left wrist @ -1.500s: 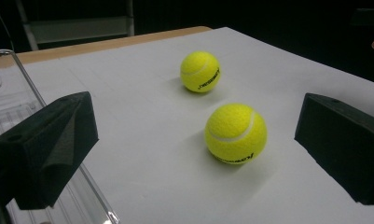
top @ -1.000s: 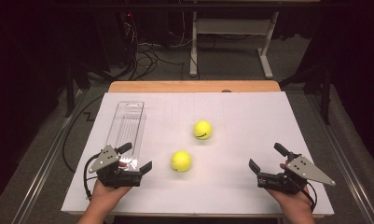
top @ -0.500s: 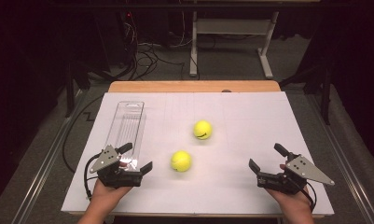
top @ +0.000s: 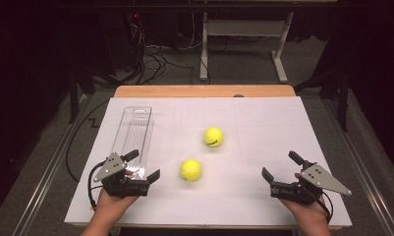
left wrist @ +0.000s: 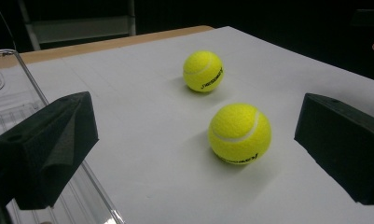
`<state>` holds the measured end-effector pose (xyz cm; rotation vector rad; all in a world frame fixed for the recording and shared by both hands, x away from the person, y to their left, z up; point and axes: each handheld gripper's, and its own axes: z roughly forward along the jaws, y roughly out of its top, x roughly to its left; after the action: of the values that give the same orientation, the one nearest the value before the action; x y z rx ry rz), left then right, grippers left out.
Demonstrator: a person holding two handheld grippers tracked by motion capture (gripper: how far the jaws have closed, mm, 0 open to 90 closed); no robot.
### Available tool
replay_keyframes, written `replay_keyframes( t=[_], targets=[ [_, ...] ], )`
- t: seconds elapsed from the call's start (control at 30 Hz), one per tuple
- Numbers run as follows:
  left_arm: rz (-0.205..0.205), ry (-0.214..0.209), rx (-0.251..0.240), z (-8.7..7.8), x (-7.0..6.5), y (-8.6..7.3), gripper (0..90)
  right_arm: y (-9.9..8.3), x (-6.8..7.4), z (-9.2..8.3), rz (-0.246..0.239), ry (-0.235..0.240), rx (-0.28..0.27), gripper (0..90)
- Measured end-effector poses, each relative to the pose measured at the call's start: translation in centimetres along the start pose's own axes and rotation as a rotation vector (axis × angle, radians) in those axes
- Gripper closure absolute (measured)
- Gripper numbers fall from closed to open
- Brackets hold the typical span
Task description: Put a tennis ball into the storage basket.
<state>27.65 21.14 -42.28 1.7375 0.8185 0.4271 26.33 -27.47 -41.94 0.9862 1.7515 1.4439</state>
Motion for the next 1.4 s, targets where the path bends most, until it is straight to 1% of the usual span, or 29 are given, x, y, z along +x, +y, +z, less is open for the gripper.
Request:
replay_keyframes(
  t=[0.17,0.33,0.63,0.67,0.83,1.13,1.2,1.23,1.27,1.4],
  targets=[
    [-0.002,-0.005,-0.003,0.0,-0.1,0.1,0.6,0.0,0.0,0.0,0.0,-0.002,0.001,0.1],
    [0.006,-0.016,-0.002,-0.1,-0.3,0.2,0.8,0.0,0.1,0.0,0.001,0.001,-0.001,0.1],
    [0.013,-0.021,0.01,-0.2,-0.4,0.4,0.8,0.0,0.0,0.0,0.004,-0.003,0.001,0.1],
    [0.017,-0.022,0.019,-0.2,-0.5,0.4,0.8,0.0,0.0,-0.1,0.005,-0.003,0.001,0.1],
    [0.024,-0.023,0.032,0.0,-0.7,0.4,0.8,0.0,0.0,0.0,0.004,-0.004,0.001,0.1],
    [0.038,-0.023,0.069,0.2,-0.9,0.4,0.9,-0.1,0.0,0.0,0.001,-0.002,0.004,0.1],
    [0.043,-0.024,0.084,0.3,-1.0,0.4,0.9,-0.1,0.0,0.0,0.002,-0.002,0.004,0.1],
    [0.049,-0.028,0.101,0.5,-1.1,0.4,0.9,-0.1,0.1,0.0,0.003,-0.001,0.004,0.1],
    [0.049,-0.028,0.101,0.5,-1.1,0.4,1.0,-0.1,0.1,0.0,0.0,-0.001,0.003,0.1],
    [0.053,-0.043,0.14,0.7,-1.3,0.4,1.0,-0.1,0.1,0.1,0.01,0.0,0.005,0.1]
  ],
)
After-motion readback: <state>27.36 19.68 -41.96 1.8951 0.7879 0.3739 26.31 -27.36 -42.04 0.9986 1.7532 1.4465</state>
